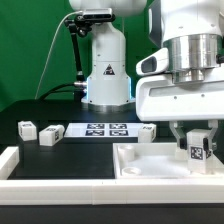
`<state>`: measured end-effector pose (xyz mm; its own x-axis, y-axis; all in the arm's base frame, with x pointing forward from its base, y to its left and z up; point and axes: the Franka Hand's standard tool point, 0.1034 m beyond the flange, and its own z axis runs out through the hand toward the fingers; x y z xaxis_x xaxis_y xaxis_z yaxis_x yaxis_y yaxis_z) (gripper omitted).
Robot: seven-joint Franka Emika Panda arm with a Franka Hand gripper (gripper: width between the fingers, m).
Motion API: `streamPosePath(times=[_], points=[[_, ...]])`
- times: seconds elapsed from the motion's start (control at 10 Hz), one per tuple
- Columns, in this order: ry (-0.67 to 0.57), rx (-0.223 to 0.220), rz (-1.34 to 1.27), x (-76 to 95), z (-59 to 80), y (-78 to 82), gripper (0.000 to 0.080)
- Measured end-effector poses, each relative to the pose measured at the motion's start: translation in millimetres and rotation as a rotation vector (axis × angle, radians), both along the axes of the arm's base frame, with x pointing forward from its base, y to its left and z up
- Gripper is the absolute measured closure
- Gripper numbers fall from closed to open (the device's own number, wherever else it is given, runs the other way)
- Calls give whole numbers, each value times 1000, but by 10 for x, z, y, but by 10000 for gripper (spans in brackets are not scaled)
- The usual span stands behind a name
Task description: Assemble one leg
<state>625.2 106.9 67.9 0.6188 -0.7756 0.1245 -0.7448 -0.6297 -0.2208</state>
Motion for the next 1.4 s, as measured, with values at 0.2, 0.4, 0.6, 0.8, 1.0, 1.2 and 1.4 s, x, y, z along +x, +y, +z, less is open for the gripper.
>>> streamPosePath(times=[0.2,0.4,0.6,0.8,1.0,1.2,1.4], points=[[17,61,-250,-19,-1,-24,501],[40,129,-486,-38,1,-25,499],[62,180,-676,-57,3,-20,499],[77,224,-836,-69,0,-31,498],[85,243,-904,-74,-5,-31,422],[81,224,-826,-75,-8,-37,285],[77,188,-682,-72,-6,-37,173]])
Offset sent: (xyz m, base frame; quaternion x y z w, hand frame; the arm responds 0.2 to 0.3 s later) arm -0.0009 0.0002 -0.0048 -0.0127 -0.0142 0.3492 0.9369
